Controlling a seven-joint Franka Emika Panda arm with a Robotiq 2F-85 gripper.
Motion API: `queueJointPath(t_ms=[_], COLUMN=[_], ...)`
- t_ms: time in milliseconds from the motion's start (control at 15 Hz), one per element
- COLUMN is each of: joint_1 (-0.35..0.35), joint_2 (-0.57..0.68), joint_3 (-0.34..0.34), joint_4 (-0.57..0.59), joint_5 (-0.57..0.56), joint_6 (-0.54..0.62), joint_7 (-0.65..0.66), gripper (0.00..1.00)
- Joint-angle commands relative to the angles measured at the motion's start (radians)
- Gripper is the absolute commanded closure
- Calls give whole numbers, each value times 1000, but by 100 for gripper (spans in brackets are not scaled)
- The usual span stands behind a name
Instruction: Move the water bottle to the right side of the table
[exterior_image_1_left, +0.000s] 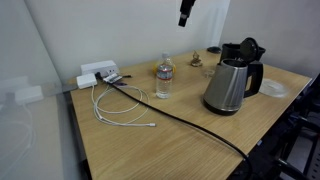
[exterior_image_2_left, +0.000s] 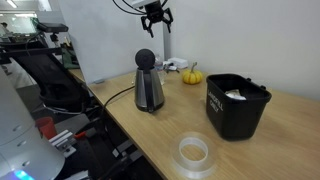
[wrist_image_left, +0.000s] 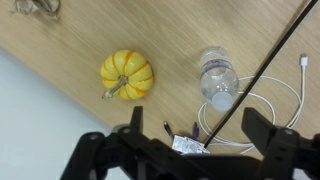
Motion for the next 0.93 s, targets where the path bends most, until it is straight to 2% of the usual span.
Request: queueJointPath(t_ms=[0, 200, 600, 867], joint_1=[-3, -12, -13, -29], joint_2=[84, 148, 248, 282], joint_3=[18, 44, 58, 91], joint_4=[64, 105, 152, 156], joint_5=[45, 110, 98, 161], joint_6=[43, 60, 61, 46], joint_7=[-141, -235, -242, -273], gripper=[0, 0, 0, 0])
